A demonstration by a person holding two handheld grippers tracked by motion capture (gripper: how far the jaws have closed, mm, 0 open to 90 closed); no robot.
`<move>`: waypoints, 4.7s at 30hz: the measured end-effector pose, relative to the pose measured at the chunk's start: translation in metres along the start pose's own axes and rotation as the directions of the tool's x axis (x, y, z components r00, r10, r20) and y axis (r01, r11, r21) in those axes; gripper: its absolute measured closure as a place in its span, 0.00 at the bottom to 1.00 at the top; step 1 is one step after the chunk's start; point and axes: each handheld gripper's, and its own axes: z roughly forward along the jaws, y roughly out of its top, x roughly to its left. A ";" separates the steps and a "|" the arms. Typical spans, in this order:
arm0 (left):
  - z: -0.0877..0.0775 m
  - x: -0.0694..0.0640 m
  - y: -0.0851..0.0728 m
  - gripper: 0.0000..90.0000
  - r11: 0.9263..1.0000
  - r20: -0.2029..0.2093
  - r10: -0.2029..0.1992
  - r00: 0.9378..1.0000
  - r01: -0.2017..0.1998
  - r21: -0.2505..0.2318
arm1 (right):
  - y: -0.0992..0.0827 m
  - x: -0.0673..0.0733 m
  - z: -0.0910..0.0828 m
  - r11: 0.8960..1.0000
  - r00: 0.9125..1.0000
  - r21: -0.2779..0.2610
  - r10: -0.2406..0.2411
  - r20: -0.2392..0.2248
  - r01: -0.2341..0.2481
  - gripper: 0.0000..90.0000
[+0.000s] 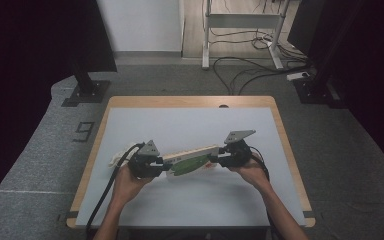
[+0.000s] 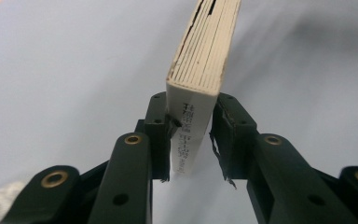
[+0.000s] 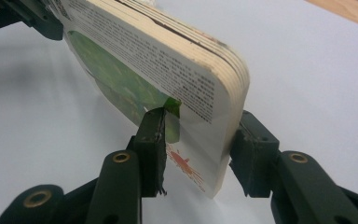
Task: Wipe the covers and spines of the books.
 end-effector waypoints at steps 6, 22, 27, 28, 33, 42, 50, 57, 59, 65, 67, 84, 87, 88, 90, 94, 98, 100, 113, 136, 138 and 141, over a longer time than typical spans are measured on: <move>0.004 0.004 -0.001 0.74 1.000 -0.024 0.002 1.000 -0.002 0.016 | 0.001 -0.001 0.006 1.000 1.000 0.003 -0.010 0.019 0.010 0.64; 0.011 0.009 -0.003 0.72 1.000 -0.024 -0.004 1.000 0.005 0.027 | -0.003 -0.005 0.012 1.000 1.000 0.005 0.005 0.010 -0.005 0.63; 0.011 0.010 -0.003 0.72 1.000 -0.016 -0.005 1.000 0.005 0.026 | -0.002 -0.005 0.012 1.000 1.000 0.003 0.009 0.007 -0.009 0.61; 0.010 0.010 -0.003 0.72 1.000 -0.015 -0.005 1.000 0.005 0.025 | -0.002 -0.004 0.012 1.000 1.000 0.004 0.010 0.006 -0.010 0.61; 0.010 0.009 -0.004 0.72 1.000 -0.007 -0.004 1.000 0.005 0.025 | -0.001 -0.004 0.011 1.000 1.000 -0.001 0.009 0.003 -0.009 0.58; 0.009 0.006 -0.005 0.71 1.000 0.004 -0.005 1.000 0.005 0.018 | -0.001 -0.001 0.006 1.000 1.000 -0.006 0.005 0.004 -0.005 0.52; 0.007 -0.001 -0.007 0.70 1.000 0.016 0.002 1.000 -0.003 0.015 | -0.003 0.003 0.000 1.000 1.000 -0.010 0.010 -0.012 -0.010 0.52; 0.006 -0.011 -0.012 0.65 1.000 0.021 -0.015 1.000 0.015 0.006 | -0.009 0.009 -0.005 1.000 0.999 0.004 0.016 -0.028 -0.016 0.48; 0.007 -0.015 -0.015 0.61 1.000 0.021 -0.030 0.999 0.030 0.002 | -0.011 0.012 -0.006 1.000 0.999 0.008 0.019 -0.032 -0.018 0.47; 0.009 -0.024 -0.023 0.51 0.997 0.017 -0.081 0.997 0.081 -0.012 | -0.017 0.018 -0.007 0.999 0.999 0.023 0.032 -0.042 -0.031 0.40; 0.011 -0.029 -0.027 0.46 0.996 0.007 -0.093 0.996 0.093 -0.007 | -0.019 0.021 -0.007 0.999 0.998 0.031 0.037 -0.042 -0.035 0.38; 0.021 -0.064 -0.049 0.23 0.986 -0.021 -0.166 0.986 0.166 0.011 | -0.052 0.046 -0.006 0.996 1.000 0.084 0.016 -0.014 -0.015 0.28; 0.023 -0.070 -0.051 0.22 0.987 -0.024 -0.161 0.987 0.162 0.017 | -0.060 0.049 -0.006 0.996 1.000 0.085 0.021 -0.005 -0.020 0.27; 0.024 -0.071 -0.052 0.22 0.987 -0.029 -0.160 0.987 0.160 0.020 | -0.063 0.050 -0.006 0.996 1.000 0.082 0.025 -0.005 -0.024 0.27; 0.025 -0.074 -0.053 0.22 0.988 -0.043 -0.153 0.987 0.155 0.028 | -0.068 0.051 -0.006 0.996 0.999 0.075 0.039 -0.007 -0.038 0.28; 0.028 -0.079 -0.058 0.21 0.990 -0.066 -0.137 0.988 0.139 0.035 | -0.076 0.053 -0.007 0.997 0.999 0.065 0.042 -0.015 -0.041 0.29; 0.030 -0.079 -0.062 0.22 0.990 -0.076 -0.129 0.989 0.133 0.047 | -0.080 0.056 -0.006 0.998 1.000 0.062 0.026 -0.016 -0.025 0.29; 0.031 -0.075 -0.065 0.23 0.989 -0.071 -0.132 0.989 0.136 0.058 | -0.082 0.059 -0.005 0.998 1.000 0.063 0.019 -0.017 -0.018 0.29; 0.043 -0.061 -0.074 0.25 0.990 -0.065 -0.104 0.992 0.110 0.093 | -0.087 0.068 0.005 0.996 1.000 0.081 -0.024 0.016 0.023 0.29; 0.031 -0.066 -0.081 0.41 0.992 -0.040 -0.055 0.998 0.059 0.109 | -0.091 0.082 0.008 0.991 0.994 0.114 -0.074 0.074 0.065 0.36; 0.031 -0.066 -0.081 0.43 0.992 -0.039 -0.054 0.998 0.058 0.111 | -0.091 0.083 0.008 0.991 0.994 0.117 -0.074 0.078 0.065 0.37; 0.032 -0.063 -0.080 0.45 0.992 -0.046 -0.059 0.997 0.063 0.110 | -0.090 0.083 0.009 0.991 0.994 0.120 -0.069 0.088 0.059 0.39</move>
